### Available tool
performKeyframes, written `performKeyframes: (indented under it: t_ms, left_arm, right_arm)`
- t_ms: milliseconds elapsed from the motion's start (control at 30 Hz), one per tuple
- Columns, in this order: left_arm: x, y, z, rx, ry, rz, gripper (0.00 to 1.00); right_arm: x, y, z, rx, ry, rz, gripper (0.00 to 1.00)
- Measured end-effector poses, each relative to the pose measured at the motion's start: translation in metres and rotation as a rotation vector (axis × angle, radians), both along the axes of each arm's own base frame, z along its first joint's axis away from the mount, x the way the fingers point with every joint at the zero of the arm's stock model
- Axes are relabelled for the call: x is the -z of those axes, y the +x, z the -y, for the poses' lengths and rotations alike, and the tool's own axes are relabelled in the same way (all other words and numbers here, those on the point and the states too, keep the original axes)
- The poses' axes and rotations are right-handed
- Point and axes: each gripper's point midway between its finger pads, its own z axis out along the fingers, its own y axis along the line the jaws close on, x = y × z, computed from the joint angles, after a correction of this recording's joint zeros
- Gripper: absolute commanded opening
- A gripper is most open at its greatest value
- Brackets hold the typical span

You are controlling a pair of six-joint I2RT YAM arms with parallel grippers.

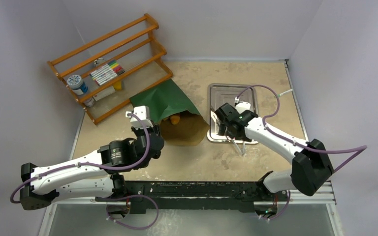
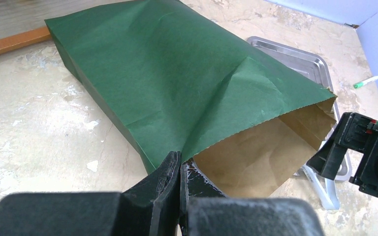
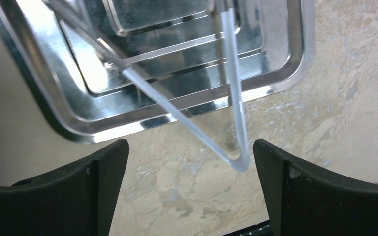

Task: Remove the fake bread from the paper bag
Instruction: Pick up the clamp from the container.

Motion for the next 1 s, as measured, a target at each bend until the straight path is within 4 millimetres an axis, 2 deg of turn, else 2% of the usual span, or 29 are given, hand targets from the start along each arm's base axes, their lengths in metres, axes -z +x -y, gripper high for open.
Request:
performKeyframes:
  t_ms: [233,700,1000]
  left_arm:
    - [-0.007,0.0,0.003,0.007,-0.02,0.002,0.0]
    - [-0.024,0.001,0.003,0.01,-0.039,0.021,0.0]
    - [-0.029,0.002,0.001,0.0,-0.043,0.03,0.0]
  right_arm:
    - [0.011,0.015,0.024,0.047,-0.006,-0.031,1.0]
    - [0.019,0.027,0.016,-0.082,0.065,-0.077,1.0]
    - [0.029,0.031,0.02,-0.12,0.082,-0.124,1.0]
